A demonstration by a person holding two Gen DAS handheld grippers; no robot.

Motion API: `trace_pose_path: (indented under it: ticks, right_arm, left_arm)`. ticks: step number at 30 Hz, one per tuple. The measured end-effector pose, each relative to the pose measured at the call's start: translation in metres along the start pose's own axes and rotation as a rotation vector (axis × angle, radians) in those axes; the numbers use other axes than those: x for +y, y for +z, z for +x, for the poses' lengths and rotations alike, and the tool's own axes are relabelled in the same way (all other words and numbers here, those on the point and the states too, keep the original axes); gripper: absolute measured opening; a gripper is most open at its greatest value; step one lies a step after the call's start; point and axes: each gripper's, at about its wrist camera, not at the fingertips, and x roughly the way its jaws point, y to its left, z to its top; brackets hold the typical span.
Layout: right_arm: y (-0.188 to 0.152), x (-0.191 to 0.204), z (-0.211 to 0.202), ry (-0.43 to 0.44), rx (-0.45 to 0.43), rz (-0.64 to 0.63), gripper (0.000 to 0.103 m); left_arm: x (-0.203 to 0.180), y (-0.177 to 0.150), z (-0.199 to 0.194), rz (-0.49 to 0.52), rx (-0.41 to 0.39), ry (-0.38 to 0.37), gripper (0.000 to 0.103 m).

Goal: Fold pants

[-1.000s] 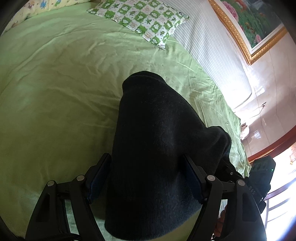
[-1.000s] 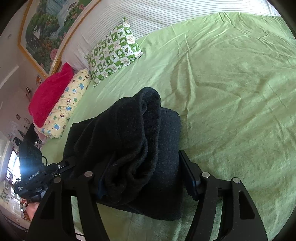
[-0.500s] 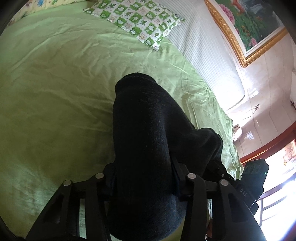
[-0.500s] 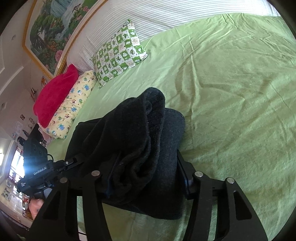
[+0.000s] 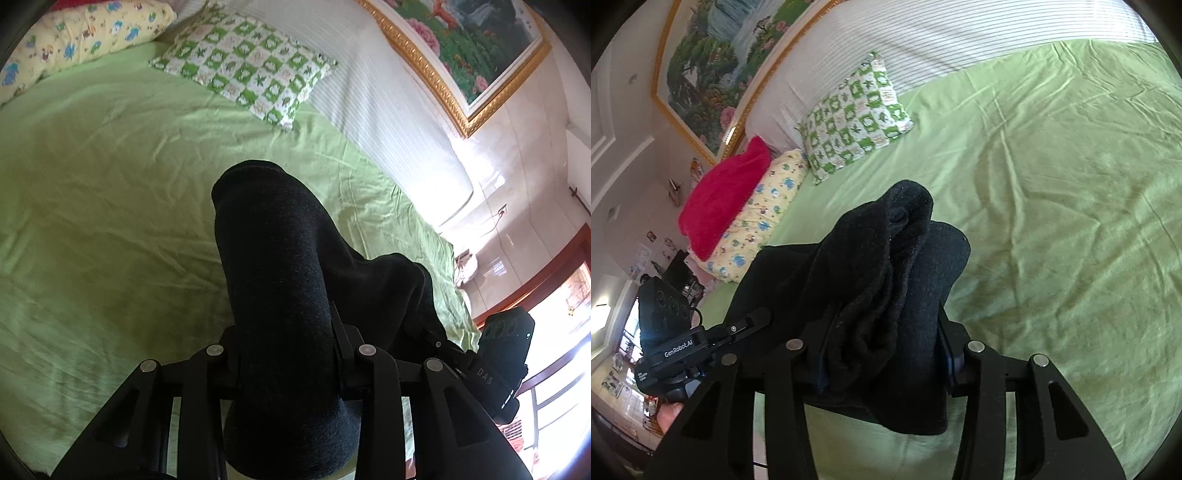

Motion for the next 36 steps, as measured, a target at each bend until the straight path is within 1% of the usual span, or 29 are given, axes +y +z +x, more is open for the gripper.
trace_pose_path:
  ticks: [8, 15, 24, 29, 36]
  right_arm:
    - [0.011, 0.025, 0.007, 0.033, -0.012, -0.044, 0.046]
    - [0.025, 0.044, 0.029, 0.06, -0.012, -0.064, 0.046]
    - [0.049, 0.057, 0.069, 0.074, 0.004, -0.084, 0.046]
    - [0.058, 0.059, 0.087, 0.075, 0.013, -0.087, 0.046]
    - [0.072, 0.057, 0.108, 0.08, 0.032, -0.084, 0.046]
  left_arm:
    - [0.007, 0.016, -0.025, 0.001, -0.055, 0.02, 0.033]
    - [0.018, 0.039, -0.033, 0.012, -0.088, 0.06, 0.033]
    - [0.04, 0.069, -0.024, -0.001, -0.115, 0.104, 0.033]
    - [0.049, 0.085, -0.012, -0.006, -0.113, 0.134, 0.033]
    - [0.054, 0.1, -0.004, -0.014, -0.118, 0.156, 0.033]
